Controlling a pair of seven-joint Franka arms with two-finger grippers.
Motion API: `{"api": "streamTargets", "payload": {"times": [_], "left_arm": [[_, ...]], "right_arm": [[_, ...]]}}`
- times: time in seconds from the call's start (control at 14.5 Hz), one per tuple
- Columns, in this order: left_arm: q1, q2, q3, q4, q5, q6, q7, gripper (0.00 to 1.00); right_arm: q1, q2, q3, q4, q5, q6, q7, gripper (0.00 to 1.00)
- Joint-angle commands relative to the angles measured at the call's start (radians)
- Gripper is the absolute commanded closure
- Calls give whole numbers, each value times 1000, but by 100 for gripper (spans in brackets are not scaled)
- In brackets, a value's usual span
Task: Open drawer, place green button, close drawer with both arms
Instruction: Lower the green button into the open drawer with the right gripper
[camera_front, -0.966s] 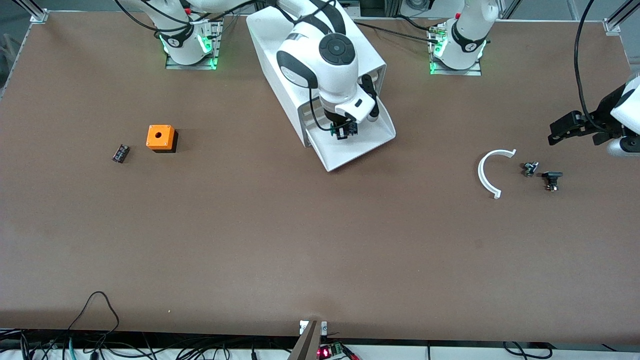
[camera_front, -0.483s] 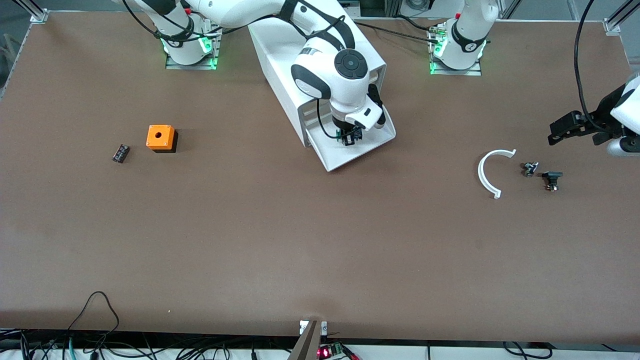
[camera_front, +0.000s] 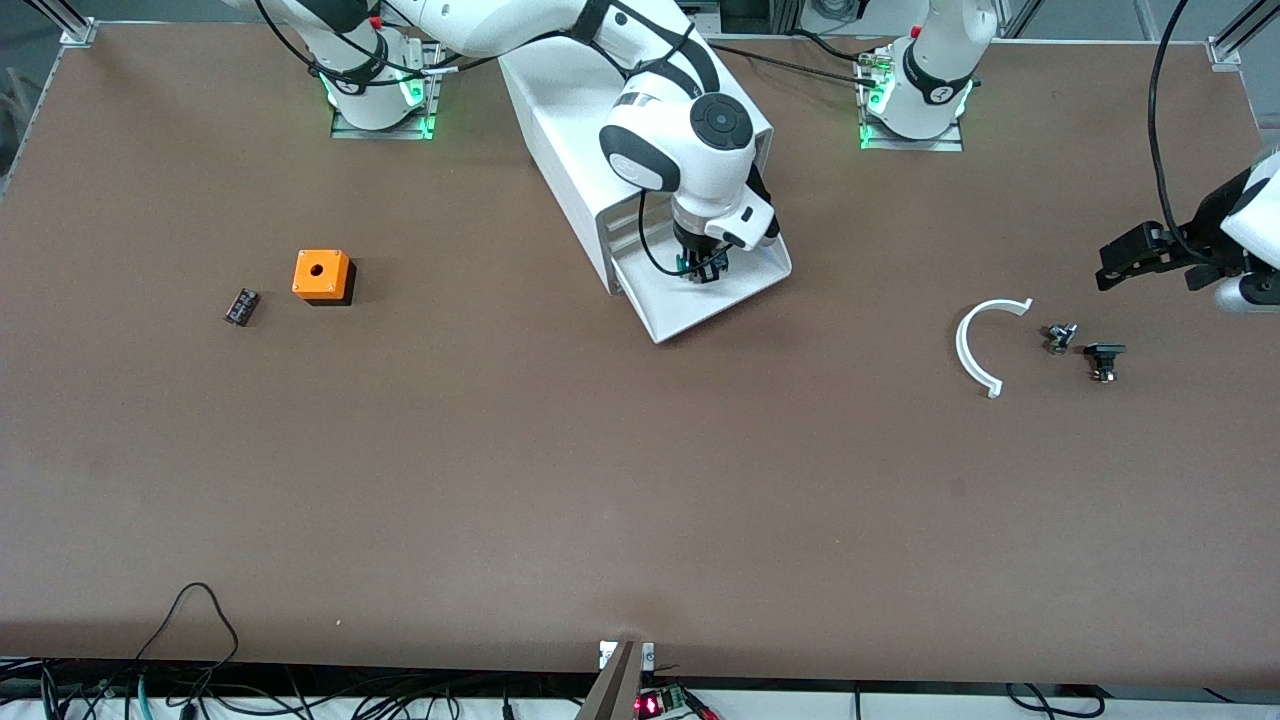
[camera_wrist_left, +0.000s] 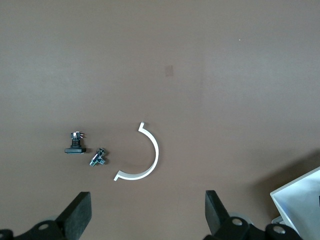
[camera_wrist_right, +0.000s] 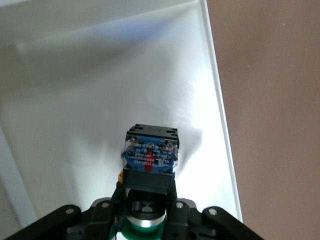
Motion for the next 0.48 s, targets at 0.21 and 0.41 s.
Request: {"api": "streamTargets", "payload": {"times": [0.21, 0.41], "left_arm": [[0, 1, -2, 12, 14, -13, 0, 0], [-1, 1, -2, 15, 14, -13, -2, 0]], "right_arm": [[25, 32, -6, 20, -12, -20, 2, 52], [30, 22, -6, 29, -9, -24, 78, 0]]}}
